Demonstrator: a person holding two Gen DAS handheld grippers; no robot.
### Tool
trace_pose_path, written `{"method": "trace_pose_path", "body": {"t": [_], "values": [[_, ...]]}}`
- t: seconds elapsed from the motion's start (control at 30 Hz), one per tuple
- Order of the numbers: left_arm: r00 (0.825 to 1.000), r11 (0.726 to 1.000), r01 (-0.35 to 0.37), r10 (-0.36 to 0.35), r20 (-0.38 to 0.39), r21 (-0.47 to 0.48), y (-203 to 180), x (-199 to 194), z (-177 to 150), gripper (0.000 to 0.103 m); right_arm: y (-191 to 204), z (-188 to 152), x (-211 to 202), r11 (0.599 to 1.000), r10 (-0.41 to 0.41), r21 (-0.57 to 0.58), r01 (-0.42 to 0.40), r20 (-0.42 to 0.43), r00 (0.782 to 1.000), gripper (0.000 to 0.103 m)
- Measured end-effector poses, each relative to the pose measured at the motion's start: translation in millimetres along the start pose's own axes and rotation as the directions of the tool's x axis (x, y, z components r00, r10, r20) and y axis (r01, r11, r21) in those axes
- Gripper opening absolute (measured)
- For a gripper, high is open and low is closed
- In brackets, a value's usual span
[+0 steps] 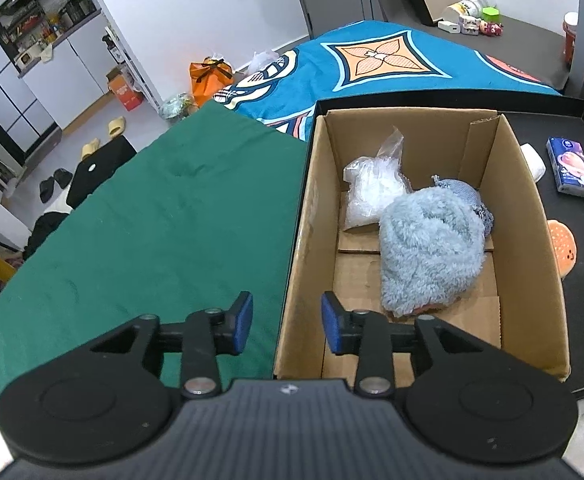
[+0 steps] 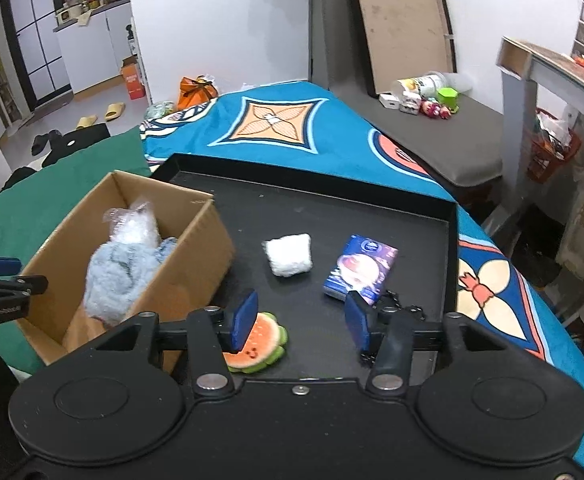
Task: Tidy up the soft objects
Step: 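Move the right gripper to the black heart-shaped plush and grasp it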
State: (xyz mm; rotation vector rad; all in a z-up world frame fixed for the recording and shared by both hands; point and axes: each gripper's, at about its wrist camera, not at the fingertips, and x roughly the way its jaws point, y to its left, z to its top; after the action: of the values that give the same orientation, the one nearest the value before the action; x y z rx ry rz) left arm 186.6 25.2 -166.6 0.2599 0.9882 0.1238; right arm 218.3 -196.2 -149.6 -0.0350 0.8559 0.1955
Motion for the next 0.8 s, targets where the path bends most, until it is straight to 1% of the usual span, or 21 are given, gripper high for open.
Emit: {"method": "trace_pose_path", "body": {"t": [0.2,0.27,0.33,0.4,0.57,0.63,0.8], "values": [[1.000,1.000,-0.022,0.022,0.014,0.014,-3.5,-3.0,1.2,0.058,-22.5,-7.6,5.9,0.999,-0.006,0.037,0.006,-0.008,1.000,0.049],[0.999,0.999,-0.036,0.035,0.017,0.024,-5.8,-3.3,1.9,0.063,-27.9,-10.1,7.0,0.999,-0.007,0.042,0.008,-0.007,1.000,0.050],[0.999,0.998,-0.045,0.044,0.019,0.036,-8.7,-3.9,2.4,0.070,-33.9,-12.1,8.1,0.999,-0.008,0.053,0.008,-0.003,1.000,0.054],[0.998,0.997,-0.061,0.060,0.015,0.053,-11.9,-2.8,2.8,0.073,-40.8,-15.1,10.8,0.997,-0.007,0.072,0.008,-0.003,1.000,0.055],[0.996,0.993,-0.089,0.089,0.006,0.080,-17.1,-1.0,3.1,0.077,-57.2,-22.7,22.0,0.991,-0.003,0.137,0.004,-0.010,1.000,0.055],[0.995,0.992,-0.098,0.098,0.005,0.083,-18.2,-1.4,3.3,0.082,-63.6,-24.1,26.7,0.985,0.003,0.170,-0.001,-0.011,1.000,0.055],[0.993,0.988,-0.120,0.121,0.000,0.098,-24.8,-1.3,6.2,0.084,-75.3,-27.6,38.2,0.978,0.012,0.209,-0.008,-0.017,1.000,0.055]]}}
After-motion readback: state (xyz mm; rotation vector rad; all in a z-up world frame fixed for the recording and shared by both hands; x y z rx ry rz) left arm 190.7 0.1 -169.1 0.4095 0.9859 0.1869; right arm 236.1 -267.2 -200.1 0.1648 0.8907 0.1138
